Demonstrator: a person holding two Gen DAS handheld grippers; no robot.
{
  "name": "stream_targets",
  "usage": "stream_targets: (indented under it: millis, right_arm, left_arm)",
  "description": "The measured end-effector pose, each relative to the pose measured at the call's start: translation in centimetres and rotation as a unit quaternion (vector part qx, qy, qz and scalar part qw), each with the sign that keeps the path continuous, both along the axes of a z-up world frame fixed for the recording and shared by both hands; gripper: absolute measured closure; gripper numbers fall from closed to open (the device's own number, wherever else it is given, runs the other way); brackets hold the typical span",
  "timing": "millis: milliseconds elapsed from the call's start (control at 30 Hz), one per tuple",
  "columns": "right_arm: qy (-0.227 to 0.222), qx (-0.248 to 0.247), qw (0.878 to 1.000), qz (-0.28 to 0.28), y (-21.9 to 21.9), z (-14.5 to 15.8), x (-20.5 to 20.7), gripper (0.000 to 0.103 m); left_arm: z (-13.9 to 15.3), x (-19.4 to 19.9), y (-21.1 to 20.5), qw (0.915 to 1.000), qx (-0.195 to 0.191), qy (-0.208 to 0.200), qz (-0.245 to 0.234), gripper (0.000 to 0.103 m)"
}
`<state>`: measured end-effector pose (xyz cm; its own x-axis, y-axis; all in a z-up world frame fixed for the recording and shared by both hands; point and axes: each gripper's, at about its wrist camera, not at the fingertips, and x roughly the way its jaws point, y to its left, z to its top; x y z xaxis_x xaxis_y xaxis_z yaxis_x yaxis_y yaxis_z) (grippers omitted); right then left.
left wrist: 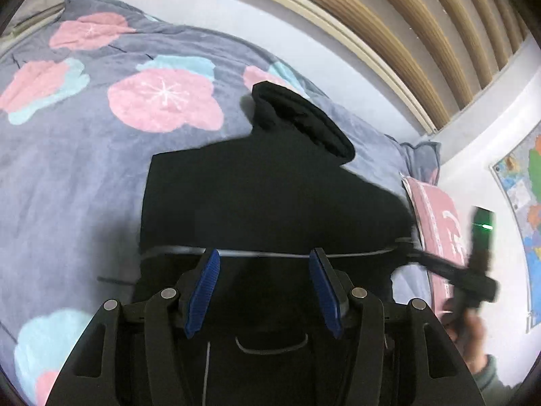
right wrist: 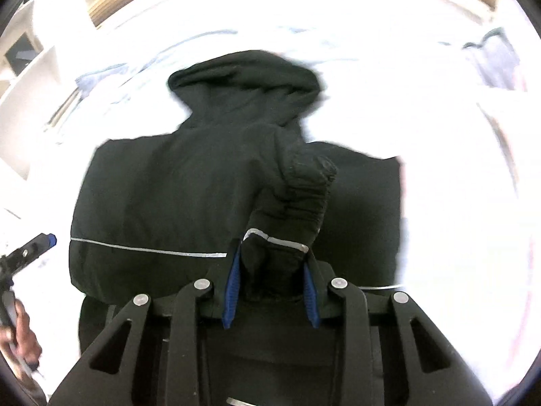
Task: Fold large clothes
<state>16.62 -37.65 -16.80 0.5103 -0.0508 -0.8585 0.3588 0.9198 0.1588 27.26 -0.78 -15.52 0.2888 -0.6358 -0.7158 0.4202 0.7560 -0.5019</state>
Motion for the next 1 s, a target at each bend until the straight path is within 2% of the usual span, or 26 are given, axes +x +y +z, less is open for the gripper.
stream_targets:
  millis: [100, 167, 233, 267, 333, 433, 533, 667, 733, 833, 933, 1000]
  right_arm:
    - [0.041, -0.021, 0.999, -0.013, -2.5, -1.9, -1.2, 0.067]
    - [0.086, 0.011, 0.996, -0.025, -3.7, -5.9, -1.2, 0.067]
    - [0.119, 0.034, 0.992, -0.037, -4.3, -9.7, -0.9, 0.067]
    - [0.121, 0.039, 0.991, -0.038, -4.3, -10.6, -0.8, 0.065]
    - [0.122, 0.041, 0.991, -0.044, -4.4, -12.5, -0.4, 0.063]
    - [0.128, 0.069, 0.988, -0.058, -5.1, -12.8, 0.0, 0.061]
    - [0.118, 0.077, 0.988, -0.064, -5.4, -10.6, -0.3, 0.054]
    - [0.015, 0.046, 0.997, -0.061, -4.5, -4.2, -1.3, 0.035]
    - [-0.003, 0.020, 0.999, -0.047, -3.2, -2.9, -0.3, 0.035]
    - [0.032, -0.004, 0.999, 0.001, -0.8, -5.4, 2.8, 0.035]
    - [0.091, -0.043, 0.995, 0.025, 1.3, -9.5, 4.1, 0.035]
    - [0.124, -0.048, 0.991, 0.030, 1.6, -12.6, 4.3, 0.036]
  left_arm:
    - [-2.7, 1.7, -2.5, 0.9997, 0.010, 0.016, -0.016, 0.046]
    - [-6.1, 3.1, -4.9, 0.9973, 0.063, 0.029, -0.024, 0.047]
    - [-8.7, 4.0, -6.7, 0.9948, 0.097, 0.029, -0.016, 0.047]
    - [-9.8, 4.5, -6.9, 0.9941, 0.103, 0.031, -0.010, 0.047]
    - [-10.4, 5.1, -6.9, 0.9954, 0.091, 0.032, -0.004, 0.047]
    - [-10.1, 6.0, -6.9, 0.9948, 0.090, 0.046, -0.006, 0.047]
    - [-8.1, 5.4, -6.9, 0.9953, 0.087, 0.040, -0.013, 0.047]
    - [-2.5, 5.1, -5.7, 0.9989, 0.043, -0.016, -0.010, 0.047]
    - [-1.5, 5.3, -5.9, 0.9993, 0.028, -0.022, -0.009, 0.047]
    - [-2.8, 5.7, -6.9, 0.9987, 0.049, -0.013, -0.005, 0.047]
    - [-7.5, 6.1, -6.8, 0.9948, 0.095, 0.030, 0.023, 0.047]
    - [-9.9, 6.3, -6.3, 0.9948, 0.091, 0.040, 0.024, 0.047]
